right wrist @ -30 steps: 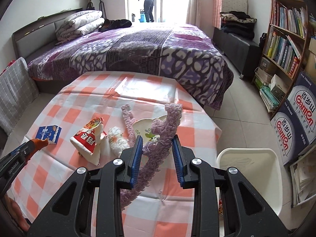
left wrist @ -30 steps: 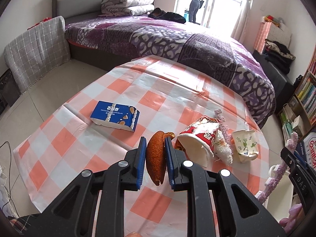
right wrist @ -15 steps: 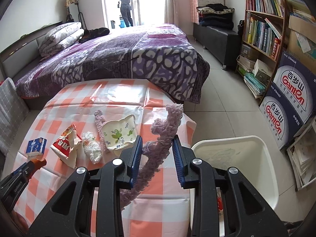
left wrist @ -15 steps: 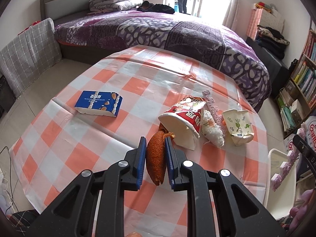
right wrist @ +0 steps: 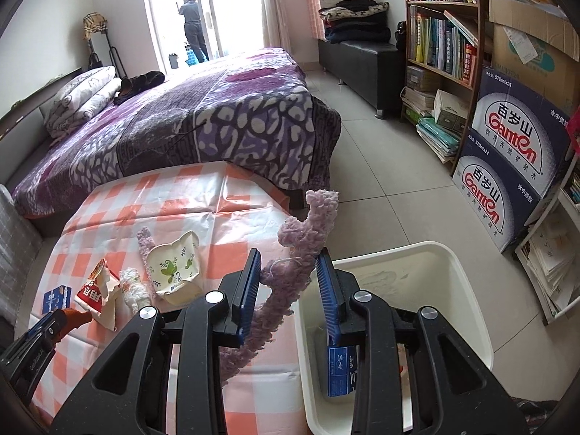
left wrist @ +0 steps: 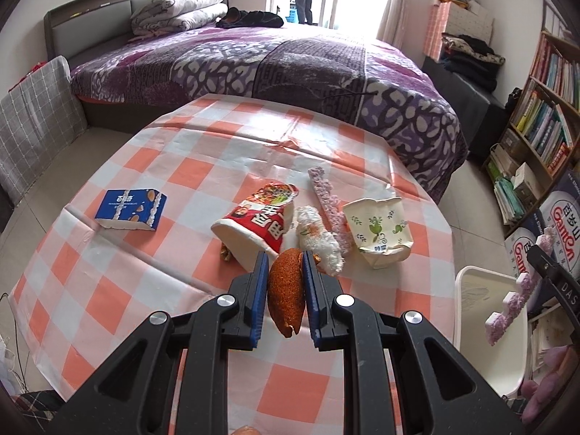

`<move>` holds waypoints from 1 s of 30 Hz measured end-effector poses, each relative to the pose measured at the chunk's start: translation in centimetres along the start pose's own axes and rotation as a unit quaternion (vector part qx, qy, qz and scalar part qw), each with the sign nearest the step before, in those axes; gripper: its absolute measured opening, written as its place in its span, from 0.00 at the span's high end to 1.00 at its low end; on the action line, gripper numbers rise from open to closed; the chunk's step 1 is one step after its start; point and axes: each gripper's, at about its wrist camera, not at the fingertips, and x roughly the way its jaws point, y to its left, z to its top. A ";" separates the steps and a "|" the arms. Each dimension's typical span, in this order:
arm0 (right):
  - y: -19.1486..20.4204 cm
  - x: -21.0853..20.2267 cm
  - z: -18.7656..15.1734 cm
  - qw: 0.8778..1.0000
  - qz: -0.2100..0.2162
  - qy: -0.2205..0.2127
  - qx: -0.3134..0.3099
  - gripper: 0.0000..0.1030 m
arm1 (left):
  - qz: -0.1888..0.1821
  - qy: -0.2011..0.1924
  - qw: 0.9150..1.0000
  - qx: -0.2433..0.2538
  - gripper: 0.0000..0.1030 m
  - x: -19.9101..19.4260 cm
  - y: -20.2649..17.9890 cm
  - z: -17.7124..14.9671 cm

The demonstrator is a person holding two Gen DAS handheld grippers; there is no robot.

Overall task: Collect trash
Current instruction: 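Drop the pink strip into the white bin with the right gripper while left gripper drops the orange peel in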

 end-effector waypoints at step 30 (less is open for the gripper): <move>-14.4 -0.3 1.7 0.980 -0.099 0.028 0.168 0.29 | -0.099 0.043 0.983 0.149 0.81 1.1 -19.9 -1.8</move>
